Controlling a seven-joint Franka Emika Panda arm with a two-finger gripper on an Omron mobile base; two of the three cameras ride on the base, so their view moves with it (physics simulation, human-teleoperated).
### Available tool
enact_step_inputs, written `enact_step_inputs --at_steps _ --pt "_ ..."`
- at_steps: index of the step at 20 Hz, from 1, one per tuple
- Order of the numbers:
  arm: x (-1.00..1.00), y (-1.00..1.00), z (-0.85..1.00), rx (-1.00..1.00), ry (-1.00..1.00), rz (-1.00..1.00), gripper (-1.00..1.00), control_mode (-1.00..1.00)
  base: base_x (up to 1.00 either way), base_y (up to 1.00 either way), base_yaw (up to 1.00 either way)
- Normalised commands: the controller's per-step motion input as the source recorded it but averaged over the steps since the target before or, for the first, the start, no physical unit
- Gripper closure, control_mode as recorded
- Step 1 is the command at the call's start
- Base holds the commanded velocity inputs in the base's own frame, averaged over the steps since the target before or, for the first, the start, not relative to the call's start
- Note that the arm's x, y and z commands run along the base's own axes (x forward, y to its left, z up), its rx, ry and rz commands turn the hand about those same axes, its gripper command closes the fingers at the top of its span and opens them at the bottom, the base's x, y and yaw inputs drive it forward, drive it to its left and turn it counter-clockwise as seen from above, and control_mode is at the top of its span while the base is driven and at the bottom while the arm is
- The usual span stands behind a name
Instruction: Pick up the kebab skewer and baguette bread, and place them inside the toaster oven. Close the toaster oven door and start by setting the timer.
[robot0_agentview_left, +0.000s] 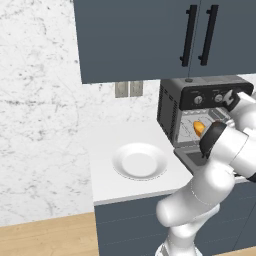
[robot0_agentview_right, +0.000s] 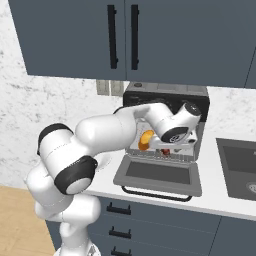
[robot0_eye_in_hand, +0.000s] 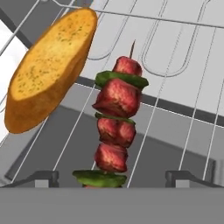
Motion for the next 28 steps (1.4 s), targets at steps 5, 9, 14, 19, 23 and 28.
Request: enact_step_inputs --at_steps 5,9,14,19,23,28 --pt "0.00 -0.03 0.26 0.00 -0.05 0.00 -1.00 -1.00 0.00 0.00 0.00" --pt "-0.03 0.00 0.51 0.00 -0.02 0.00 -1.00 -1.00 0.00 0.00 0.00" --pt "-0.28 0.00 0.22 0.00 0.00 0.00 -1.00 -1.00 0.00 0.00 0.00" --pt "-0.79 0.00 0.00 0.00 0.00 -0.03 -1.00 -1.00 0.00 0.00 0.00" --pt "-0.56 0.00 0.00 0.00 0.13 -0.15 -1.00 -1.00 0.00 0.00 0.00" --pt "-0.63 0.00 -0.05 0.00 0.09 -0.18 -1.00 -1.00 0.00 0.00 0.00"
